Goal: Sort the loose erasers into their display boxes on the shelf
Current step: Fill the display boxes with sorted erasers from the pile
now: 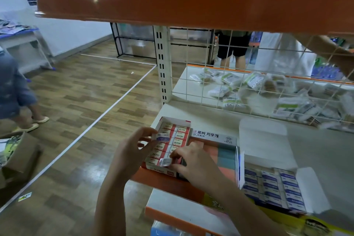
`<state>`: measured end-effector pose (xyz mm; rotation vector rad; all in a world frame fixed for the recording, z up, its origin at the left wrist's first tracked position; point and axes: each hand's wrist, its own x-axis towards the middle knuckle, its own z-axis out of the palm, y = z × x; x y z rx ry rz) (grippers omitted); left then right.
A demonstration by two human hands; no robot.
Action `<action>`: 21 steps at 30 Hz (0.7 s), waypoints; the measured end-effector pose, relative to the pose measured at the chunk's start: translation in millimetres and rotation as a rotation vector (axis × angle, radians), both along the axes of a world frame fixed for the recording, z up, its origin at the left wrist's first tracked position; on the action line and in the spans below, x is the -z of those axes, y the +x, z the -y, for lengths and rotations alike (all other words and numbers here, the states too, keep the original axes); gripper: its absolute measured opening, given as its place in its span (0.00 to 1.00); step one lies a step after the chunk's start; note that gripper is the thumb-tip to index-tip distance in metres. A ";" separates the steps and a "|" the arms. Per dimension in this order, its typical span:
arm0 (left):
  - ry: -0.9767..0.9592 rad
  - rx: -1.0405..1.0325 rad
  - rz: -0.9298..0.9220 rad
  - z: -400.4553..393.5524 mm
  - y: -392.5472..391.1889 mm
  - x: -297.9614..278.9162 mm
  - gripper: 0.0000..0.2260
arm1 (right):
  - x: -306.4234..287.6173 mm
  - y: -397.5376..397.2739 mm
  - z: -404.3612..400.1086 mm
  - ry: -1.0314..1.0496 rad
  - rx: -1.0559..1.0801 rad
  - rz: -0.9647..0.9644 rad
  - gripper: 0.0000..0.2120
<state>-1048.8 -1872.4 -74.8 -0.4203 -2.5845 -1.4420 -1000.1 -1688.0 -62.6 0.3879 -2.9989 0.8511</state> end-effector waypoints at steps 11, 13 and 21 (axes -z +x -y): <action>-0.029 0.022 0.023 1.9 6.9 -5.8 0.13 | 2.1 -2.3 1.7 0.129 -0.066 -0.028 0.15; -0.031 0.019 0.019 0.0 9.5 -8.4 0.13 | 2.1 -2.3 3.2 0.136 -0.067 -0.056 0.14; -0.028 0.133 -0.027 -42.1 16.4 -24.3 0.11 | -18.3 11.5 -36.7 0.074 0.013 -0.177 0.12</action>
